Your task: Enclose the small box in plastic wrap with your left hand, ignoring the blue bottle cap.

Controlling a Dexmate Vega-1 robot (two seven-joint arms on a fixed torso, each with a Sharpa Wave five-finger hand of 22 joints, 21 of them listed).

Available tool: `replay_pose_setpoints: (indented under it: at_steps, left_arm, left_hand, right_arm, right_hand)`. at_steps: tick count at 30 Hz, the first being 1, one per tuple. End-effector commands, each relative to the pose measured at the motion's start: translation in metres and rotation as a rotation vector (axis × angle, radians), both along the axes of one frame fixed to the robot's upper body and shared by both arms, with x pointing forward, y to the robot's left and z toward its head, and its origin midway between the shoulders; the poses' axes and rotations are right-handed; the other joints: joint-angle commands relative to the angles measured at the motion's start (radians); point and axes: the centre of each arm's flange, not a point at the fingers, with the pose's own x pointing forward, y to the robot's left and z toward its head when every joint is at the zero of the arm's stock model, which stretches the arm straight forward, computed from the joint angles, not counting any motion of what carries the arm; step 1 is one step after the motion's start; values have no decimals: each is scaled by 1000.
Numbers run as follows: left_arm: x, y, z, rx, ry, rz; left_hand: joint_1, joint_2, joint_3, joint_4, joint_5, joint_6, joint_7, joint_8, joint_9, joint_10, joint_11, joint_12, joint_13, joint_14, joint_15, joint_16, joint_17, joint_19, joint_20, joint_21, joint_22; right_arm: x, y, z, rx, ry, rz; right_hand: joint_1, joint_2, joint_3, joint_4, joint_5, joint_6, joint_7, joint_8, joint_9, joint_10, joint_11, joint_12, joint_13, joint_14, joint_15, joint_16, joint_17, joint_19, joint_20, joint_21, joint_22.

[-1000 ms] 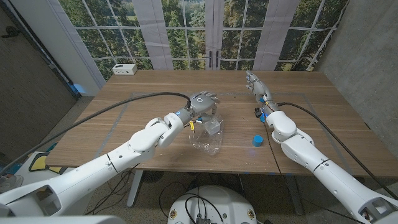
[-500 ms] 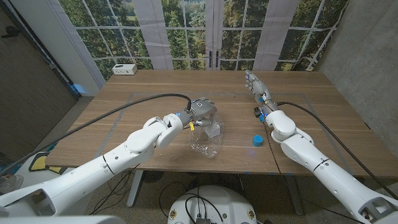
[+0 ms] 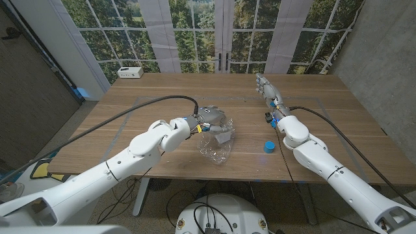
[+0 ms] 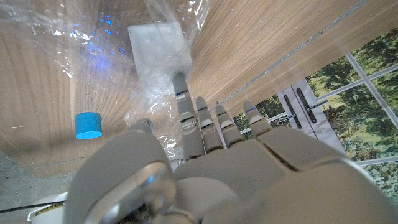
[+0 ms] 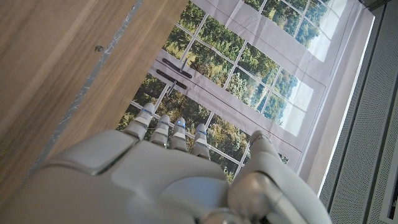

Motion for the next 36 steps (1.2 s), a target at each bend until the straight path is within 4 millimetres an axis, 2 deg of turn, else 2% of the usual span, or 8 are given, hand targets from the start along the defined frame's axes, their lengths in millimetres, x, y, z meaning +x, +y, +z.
replay_pose_setpoints:
  at_steps: [1,4,8,13,22,27,32,36]
  left_arm:
    - [-8,14,11,-155,-26,-87]
    - [-11,18,15,-227,-68,-114]
    - [-13,22,22,-273,-63,-145]
    - [-10,29,29,-351,17,-182]
    - [0,34,33,-428,83,-199]
    - [4,28,27,-375,105,-171]
    - [12,22,17,-309,147,-136]
    - [16,7,5,-161,136,-85]
  left_hand:
    - [36,-24,21,-68,9,8,-16,-3,-6,20,-12,4,-4,17,-11,2,-9,14,-7,3,0]
    - [126,-39,62,-162,3,-34,-33,-34,-16,21,-20,3,-8,44,-23,3,-13,41,-11,12,-4]
    - [187,-50,90,-238,-5,-140,-73,-95,-19,10,-37,0,-5,58,-31,0,-14,67,-17,22,-5]
    - [213,-63,98,-280,-7,-286,-119,-166,-23,-10,-46,-6,-1,59,-32,-3,-14,78,-22,28,-5]
    - [232,-77,98,-308,-8,-349,-122,-182,-28,-38,-31,-14,2,48,-16,-6,-13,84,-20,31,-4]
    - [137,-38,77,-257,-8,-550,-90,-193,-38,-170,27,-51,-5,-38,15,-16,-4,48,-37,25,4]
    - [70,2,78,-220,-7,-640,-80,-189,-43,-284,7,-61,-19,-189,13,-26,-10,-46,-49,-8,6]
    - [-32,17,86,-139,-1,-795,-89,-197,-49,-411,7,-62,-37,-318,16,-22,-11,-154,-77,-41,4]
  right_arm:
    - [2,2,2,1,-2,14]
    - [2,2,2,5,0,14]
    - [3,2,2,6,4,19]
    - [3,2,2,9,4,13]
    - [1,3,7,-3,-23,33]
    - [-2,4,11,-6,-39,31]
    - [-4,3,8,1,-37,24]
    - [-4,3,8,4,-41,27]
  right_hand:
    - [-5,0,9,1,1,0,-6,0,2,2,1,-3,2,-1,1,1,5,-1,0,3,1]
    - [-5,0,10,1,1,-1,-7,0,2,2,0,-3,2,-1,1,1,5,0,0,4,1]
    - [-5,1,10,1,1,-1,-7,0,2,1,0,-3,2,-1,0,1,5,0,-1,4,1]
    - [-5,2,10,2,1,0,-7,0,2,1,0,-3,2,-1,1,1,5,0,-1,4,1]
    - [-5,4,12,3,1,1,-7,0,2,1,-1,-3,2,-1,0,1,5,1,-1,4,1]
    - [-5,3,11,3,1,3,-7,1,2,2,-1,-3,2,-1,-1,1,5,2,-1,4,1]
    - [-6,2,11,3,1,5,-5,2,2,3,0,-2,2,0,-2,2,5,4,-3,5,1]
    - [-6,1,10,4,1,6,-6,2,2,3,-1,-2,2,2,-2,2,5,5,-3,5,1]
